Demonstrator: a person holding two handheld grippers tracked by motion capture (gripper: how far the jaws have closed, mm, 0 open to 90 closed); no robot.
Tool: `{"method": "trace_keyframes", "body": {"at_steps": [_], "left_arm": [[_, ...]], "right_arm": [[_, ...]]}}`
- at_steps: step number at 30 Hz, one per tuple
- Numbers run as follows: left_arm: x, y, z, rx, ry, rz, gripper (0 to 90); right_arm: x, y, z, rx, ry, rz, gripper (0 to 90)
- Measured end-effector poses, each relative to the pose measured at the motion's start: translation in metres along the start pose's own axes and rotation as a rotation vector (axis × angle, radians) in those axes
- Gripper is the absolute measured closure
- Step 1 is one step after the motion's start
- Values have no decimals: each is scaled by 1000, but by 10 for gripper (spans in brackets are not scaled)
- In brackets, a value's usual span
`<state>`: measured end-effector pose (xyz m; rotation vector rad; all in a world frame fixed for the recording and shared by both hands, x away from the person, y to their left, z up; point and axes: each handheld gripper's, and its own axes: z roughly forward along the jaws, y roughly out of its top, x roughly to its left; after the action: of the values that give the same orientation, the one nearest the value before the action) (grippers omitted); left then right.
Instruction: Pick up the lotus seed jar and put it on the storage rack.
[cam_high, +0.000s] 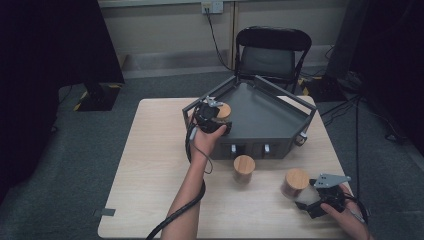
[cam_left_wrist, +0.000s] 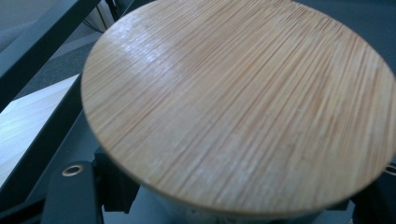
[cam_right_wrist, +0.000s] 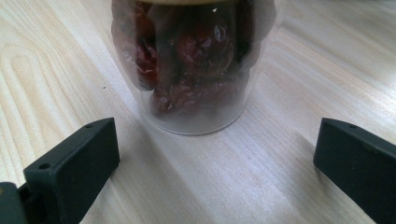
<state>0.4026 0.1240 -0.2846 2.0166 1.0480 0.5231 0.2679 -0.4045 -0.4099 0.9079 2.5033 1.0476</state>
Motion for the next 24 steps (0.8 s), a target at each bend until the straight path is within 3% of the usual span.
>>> {"method": "trace_keyframes", "body": {"at_steps": [9,24], "left_arm": [[0,-2,3,-9,3,-17,258],[-4,-1,6,-4,15,-8,258]], "right_arm": [[0,0,0,0,0,0,0],[0,0,0,0,0,0,0]]}}
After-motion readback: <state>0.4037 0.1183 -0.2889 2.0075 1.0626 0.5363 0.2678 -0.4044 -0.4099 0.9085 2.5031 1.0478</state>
